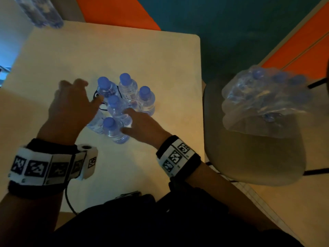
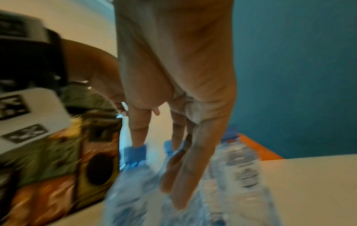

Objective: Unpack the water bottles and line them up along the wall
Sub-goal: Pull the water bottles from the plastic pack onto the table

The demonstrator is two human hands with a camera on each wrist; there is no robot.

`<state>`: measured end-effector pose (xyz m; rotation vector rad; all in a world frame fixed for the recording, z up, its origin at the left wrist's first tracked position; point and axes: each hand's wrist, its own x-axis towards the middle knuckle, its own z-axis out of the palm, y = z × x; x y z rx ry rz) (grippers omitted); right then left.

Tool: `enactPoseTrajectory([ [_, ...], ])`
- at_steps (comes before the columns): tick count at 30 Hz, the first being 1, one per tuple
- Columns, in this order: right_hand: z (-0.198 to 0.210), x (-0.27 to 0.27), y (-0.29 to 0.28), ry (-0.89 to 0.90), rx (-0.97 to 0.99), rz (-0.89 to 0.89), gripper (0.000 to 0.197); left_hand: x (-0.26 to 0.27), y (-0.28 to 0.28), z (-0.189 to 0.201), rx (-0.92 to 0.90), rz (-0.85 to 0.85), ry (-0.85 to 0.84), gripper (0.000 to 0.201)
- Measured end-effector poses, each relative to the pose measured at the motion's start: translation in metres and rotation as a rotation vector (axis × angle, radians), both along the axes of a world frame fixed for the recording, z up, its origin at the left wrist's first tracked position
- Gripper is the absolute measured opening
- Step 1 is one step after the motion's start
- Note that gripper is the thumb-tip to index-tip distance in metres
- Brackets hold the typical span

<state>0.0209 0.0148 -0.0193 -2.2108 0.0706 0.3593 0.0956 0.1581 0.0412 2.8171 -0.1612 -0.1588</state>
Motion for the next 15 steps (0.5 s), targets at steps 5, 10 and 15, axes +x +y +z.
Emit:
enactPoseTrajectory([
  [5,0.006,-0.031,-0.098,0.184,-0.049,-0.260,0.041,-0.036,-0.111,0.024,-0.347,-0.371,0.033,0.025],
  [10,0.008,-0.081,-0.198,0.367,-0.383,-0.441,0.035,-0.095,-0.228,-0.010,-0.296,-0.914,0.269,0.020],
  [15,0.001,-0.137,-0.277,0.539,-0.561,-0.619,0.039,-0.140,-0.313,-0.035,-0.185,-1.184,0.414,0.023],
])
